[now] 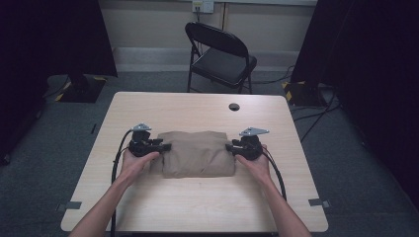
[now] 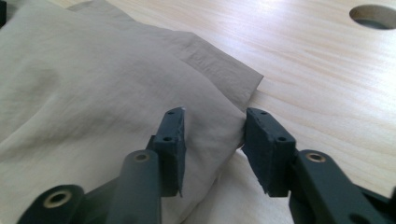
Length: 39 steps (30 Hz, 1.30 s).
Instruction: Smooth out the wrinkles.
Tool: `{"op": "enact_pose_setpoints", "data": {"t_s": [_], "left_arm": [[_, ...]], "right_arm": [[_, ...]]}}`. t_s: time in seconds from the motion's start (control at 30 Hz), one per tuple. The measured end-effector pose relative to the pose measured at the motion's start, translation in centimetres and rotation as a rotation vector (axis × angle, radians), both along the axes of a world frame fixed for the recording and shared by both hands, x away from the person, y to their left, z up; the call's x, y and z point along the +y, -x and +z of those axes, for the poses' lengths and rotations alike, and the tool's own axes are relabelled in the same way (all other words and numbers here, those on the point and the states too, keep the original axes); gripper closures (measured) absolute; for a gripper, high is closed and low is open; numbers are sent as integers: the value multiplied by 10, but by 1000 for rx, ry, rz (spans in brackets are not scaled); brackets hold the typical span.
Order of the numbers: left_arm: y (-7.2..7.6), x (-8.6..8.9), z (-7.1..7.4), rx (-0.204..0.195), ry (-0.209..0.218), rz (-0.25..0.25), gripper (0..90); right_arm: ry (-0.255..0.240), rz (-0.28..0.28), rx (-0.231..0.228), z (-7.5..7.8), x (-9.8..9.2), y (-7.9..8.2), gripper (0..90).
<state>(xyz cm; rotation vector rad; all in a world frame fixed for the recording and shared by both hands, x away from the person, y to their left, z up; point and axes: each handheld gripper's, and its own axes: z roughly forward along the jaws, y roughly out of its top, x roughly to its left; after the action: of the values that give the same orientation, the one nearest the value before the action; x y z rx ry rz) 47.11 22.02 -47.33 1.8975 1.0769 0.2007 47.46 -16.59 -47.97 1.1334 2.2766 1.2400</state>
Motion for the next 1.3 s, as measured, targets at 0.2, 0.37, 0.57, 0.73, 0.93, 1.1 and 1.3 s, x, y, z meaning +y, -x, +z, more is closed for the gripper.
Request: {"op": "enact_pose_setpoints", "data": {"t_s": [0.2,0.37,0.57,0.73,0.93,1.1,1.3], "left_arm": [[-11,-10,-4,9,-25,-18,566],[-17,-12,-8,14,-40,-10,726],[-24,-14,-11,20,-52,-8,759],[-24,-13,-12,18,-53,-10,761],[-25,-13,-12,11,-42,11,752],[-23,-10,-12,4,-40,16,736],[-22,-1,-11,4,-21,42,696]], "right_arm": [[-21,-1,-26,-1,0,-5,870],[-14,-32,-34,3,2,-14,877],[13,-60,-7,-9,9,-24,862],[19,-58,23,-18,12,-28,855],[79,-62,16,-16,16,-27,847],[113,-74,12,-16,14,-25,828],[93,-98,37,-16,1,-23,764]]}}
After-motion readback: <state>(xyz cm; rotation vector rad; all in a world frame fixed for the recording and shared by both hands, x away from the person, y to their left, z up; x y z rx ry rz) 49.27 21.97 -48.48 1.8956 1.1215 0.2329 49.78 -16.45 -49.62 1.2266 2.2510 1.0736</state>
